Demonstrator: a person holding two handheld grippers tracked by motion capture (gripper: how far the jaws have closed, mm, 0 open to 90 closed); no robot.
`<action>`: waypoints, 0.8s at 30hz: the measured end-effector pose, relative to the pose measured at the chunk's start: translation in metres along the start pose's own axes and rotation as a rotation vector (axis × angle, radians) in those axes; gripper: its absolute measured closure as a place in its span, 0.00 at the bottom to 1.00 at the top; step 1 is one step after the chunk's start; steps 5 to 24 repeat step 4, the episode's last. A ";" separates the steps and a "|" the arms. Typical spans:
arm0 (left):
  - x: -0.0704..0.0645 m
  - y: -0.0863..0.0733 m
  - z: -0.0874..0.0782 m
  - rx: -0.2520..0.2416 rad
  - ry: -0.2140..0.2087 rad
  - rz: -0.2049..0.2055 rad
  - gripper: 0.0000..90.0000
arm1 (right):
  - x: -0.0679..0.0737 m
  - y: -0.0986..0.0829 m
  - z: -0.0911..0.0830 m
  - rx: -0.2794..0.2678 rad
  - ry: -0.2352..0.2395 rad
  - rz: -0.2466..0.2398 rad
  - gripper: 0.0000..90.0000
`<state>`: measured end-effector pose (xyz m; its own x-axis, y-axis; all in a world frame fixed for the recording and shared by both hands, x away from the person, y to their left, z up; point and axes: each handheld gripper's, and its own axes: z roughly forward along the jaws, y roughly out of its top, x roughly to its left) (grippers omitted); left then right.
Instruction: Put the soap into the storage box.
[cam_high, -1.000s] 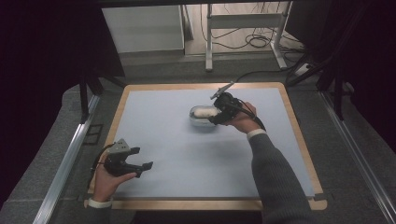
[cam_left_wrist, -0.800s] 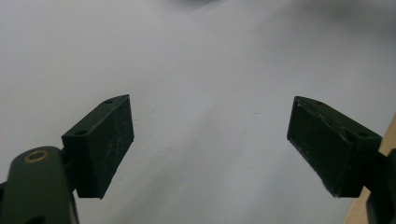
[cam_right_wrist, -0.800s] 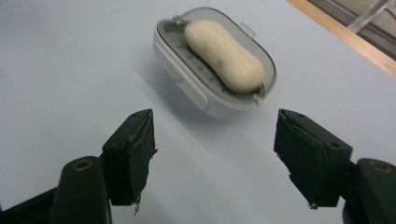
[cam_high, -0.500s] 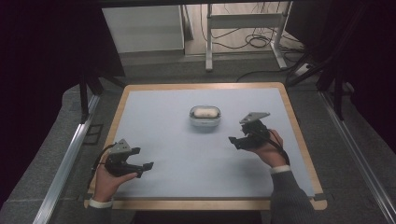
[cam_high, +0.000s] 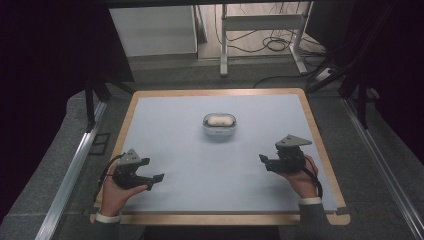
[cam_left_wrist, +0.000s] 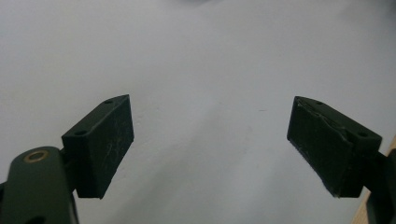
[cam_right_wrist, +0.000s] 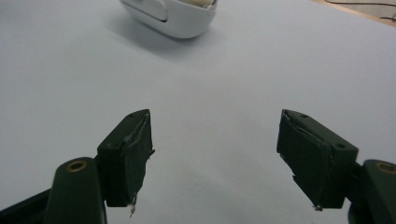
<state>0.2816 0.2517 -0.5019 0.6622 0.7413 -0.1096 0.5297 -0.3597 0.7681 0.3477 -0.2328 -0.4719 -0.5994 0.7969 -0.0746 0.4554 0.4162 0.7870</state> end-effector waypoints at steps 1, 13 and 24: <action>0.000 0.000 0.000 0.001 0.000 0.001 0.17 | -0.001 -0.001 0.000 0.001 -0.001 0.002 0.29; 0.000 0.000 0.000 0.002 0.002 0.003 0.17 | -0.002 -0.003 0.001 0.006 -0.011 -0.002 0.28; 0.000 0.000 0.000 0.002 0.002 0.003 0.17 | -0.002 -0.003 0.001 0.006 -0.011 -0.002 0.28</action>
